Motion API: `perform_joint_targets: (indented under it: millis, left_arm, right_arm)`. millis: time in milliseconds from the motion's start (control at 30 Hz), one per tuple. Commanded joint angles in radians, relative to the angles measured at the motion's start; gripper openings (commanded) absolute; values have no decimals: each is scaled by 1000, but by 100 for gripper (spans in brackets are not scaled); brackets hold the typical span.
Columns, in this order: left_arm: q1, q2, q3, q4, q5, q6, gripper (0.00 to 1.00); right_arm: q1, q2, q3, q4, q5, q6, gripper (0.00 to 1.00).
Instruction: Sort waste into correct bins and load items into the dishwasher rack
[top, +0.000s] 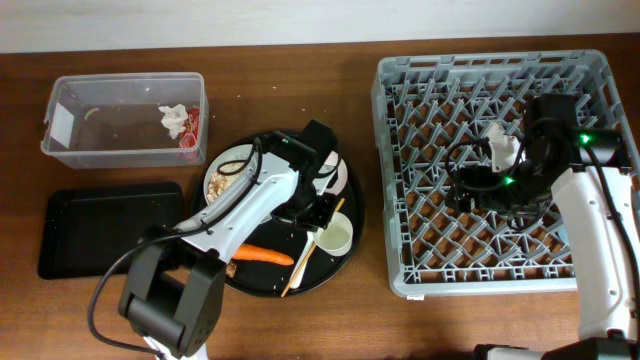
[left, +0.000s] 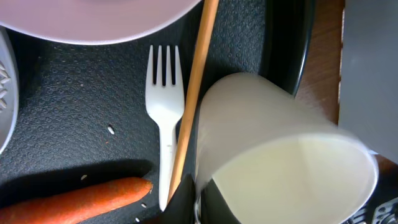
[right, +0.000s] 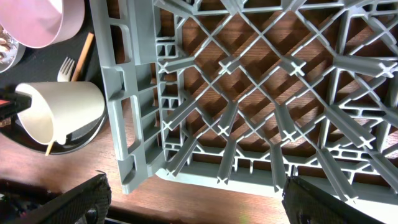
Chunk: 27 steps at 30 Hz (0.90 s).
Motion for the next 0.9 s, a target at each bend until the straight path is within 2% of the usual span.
perform_joint_targets:
  millis: [0,67,100,133,167,200,233,267,333,400,533,733,800,833,867]
  left_arm:
    - [14,0,13,-9,-13,3,0]
    - [47,-12,97,-47,-9,21,0]
    - [105,-37,201,-99,6,60,0]
    - [170,-60,279,-126,84,97,0]
    - [234,-77,328,-115,221,105,0]
    - [309,-87,339,-61,462,139,0]
    - [361,-84,331,2,707,155,0]
    - [382,-82,328,52,890,188,0]
    - [370,-82,328,81,1077,262,0]
    - [349,-82,328,80,1081,266,0]
    - [333,-82,328,78,1120,266,0]
    - [266,-82,328,63,1120,265,0]
    - [262,-82,328,63,1120,265,0]
    - [262,-82,328,63,1120,265,0]
    - [262,-82,328,64,1118,265,0]
  right_arm:
    - [6,-10,13,-6,12,-10,91]
    - [6,-10,13,-7,12,-10,91]
    - [4,-10,13,-6,13,-10,91]
    - [-13,-10,13,5,11,-5,91]
    - [-46,-10,13,40,-1,33,92]
    - [-93,-10,13,102,-201,14,95]
    - [-96,-10,13,135,-506,-154,95]
    - [-81,-9,13,147,-663,-238,95]
    - [-18,-3,13,194,-753,-253,95]
    - [50,-2,13,294,-921,-253,94]
    - [79,-2,13,469,-1185,-253,94]
    - [106,-2,13,485,-1198,-253,91]
    - [138,-2,13,492,-1194,-253,82]
    - [138,-2,13,492,-1194,-253,69]
    - [138,-2,13,491,-1194,-252,64]
